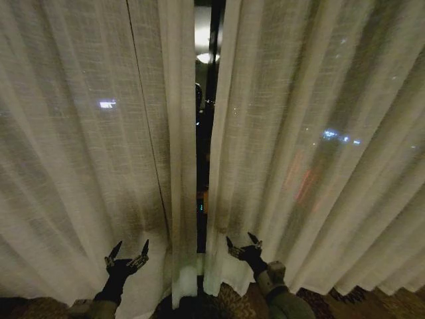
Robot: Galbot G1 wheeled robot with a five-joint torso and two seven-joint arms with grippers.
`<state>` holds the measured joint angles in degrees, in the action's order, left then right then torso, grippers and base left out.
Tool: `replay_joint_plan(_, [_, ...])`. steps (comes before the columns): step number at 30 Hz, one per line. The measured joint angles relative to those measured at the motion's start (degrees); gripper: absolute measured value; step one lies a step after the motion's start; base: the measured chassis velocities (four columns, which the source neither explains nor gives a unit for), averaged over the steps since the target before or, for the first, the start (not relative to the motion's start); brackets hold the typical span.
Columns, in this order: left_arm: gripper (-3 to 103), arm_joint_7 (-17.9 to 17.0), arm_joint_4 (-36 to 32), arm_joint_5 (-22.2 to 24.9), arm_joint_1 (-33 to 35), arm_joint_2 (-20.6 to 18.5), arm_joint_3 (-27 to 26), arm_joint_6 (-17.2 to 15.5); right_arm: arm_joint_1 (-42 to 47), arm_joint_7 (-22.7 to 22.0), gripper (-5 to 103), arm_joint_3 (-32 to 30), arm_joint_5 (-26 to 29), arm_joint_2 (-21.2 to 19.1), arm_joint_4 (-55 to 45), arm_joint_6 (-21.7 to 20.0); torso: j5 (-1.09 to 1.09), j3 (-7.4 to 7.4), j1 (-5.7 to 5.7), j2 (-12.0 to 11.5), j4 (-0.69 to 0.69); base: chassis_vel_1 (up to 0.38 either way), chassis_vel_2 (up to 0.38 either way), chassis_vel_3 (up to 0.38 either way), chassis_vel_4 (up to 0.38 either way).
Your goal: Open the curtains by pulling them apart, changing their state from closed to fully open.
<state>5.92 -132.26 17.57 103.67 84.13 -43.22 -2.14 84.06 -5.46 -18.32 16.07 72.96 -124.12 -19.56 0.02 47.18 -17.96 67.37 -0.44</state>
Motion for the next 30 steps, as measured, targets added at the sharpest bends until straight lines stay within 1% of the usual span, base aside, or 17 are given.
replay_joint_plan(1, [100,0.0,0.0,0.0,0.0,0.0,0.0,0.0,0.0,0.0,100,0.0,0.0,0.0,0.0,0.0,0.0,0.0,0.0,0.0,0.0,0.0,0.0,0.0,0.0])
replay_joint_plan(3, [100,-1.1,-1.0,-0.2,-0.2,0.5,-0.5,-0.3,-2.1,-1.2,100,0.5,0.4,-0.6,1.9,0.0,-0.01,0.0,0.0,0.0,0.01,0.0,0.0,0.0,0.0])
replay_joint_plan(6, [100,-1.5,-1.7,-0.9,-0.1,0.5,-0.9,-0.4,-4.6,-2.3,100,0.5,1.5,-0.1,4.5,0.2,-0.01,0.01,-0.02,0.0,0.0,0.0,0.0,0.0,0.0])
replay_joint_plan(10, [100,-1.7,-2.7,-1.6,0.1,0.7,-0.7,-0.6,-6.0,-2.4,100,0.8,3.0,0.3,5.8,0.2,0.0,0.01,-0.02,0.0,0.0,0.0,0.0,0.0,0.0])
replay_joint_plan(12, [100,-1.9,-3.4,-2.7,0.2,2.2,-0.7,-0.7,-7.0,-1.7,100,1.2,3.6,0.4,6.9,0.3,-0.01,0.01,-0.01,0.0,0.0,0.0,0.0,0.0,0.0])
replay_joint_plan(13, [100,-1.9,-3.4,-2.7,0.2,2.2,-0.7,-0.7,-7.0,-1.7,100,1.2,3.6,0.4,6.9,0.3,-0.01,0.01,-0.01,0.0,0.0,0.0,0.0,0.0,0.0])
replay_joint_plan(17, [100,-2.0,-4.1,-4.2,0.6,4.3,-0.6,-0.7,-8.5,-0.1,100,2.0,4.2,0.4,7.6,0.4,-0.01,0.01,-0.02,0.0,0.01,0.0,0.0,0.0,0.0])
replay_joint_plan(21, [100,-2.0,-4.3,-4.6,0.8,4.9,-0.7,-0.5,-9.1,0.6,100,2.9,4.3,0.7,8.0,0.4,0.0,0.01,-0.02,0.0,0.0,0.0,0.0,0.0,0.0])
replay_joint_plan(27, [100,-2.2,-4.7,-4.2,1.2,5.3,-1.5,-0.6,-11.9,1.0,100,4.8,3.4,2.6,11.5,1.3,-0.01,0.01,-0.02,0.0,0.0,0.0,0.0,0.0,0.0])
replay_joint_plan(28, [100,-2.2,-4.7,-4.2,1.6,5.6,-1.5,-0.5,-13.5,0.4,100,5.2,2.7,3.5,13.5,1.8,-0.01,0.01,-0.01,0.0,0.0,0.0,0.0,0.0,0.0])
replay_joint_plan(30, [100,-2.2,-4.7,-4.2,1.8,5.8,-1.5,-0.3,-14.5,-0.3,100,5.5,2.5,3.9,14.4,2.0,-0.01,0.01,-0.02,0.0,0.0,0.0,0.0,0.0,0.0])
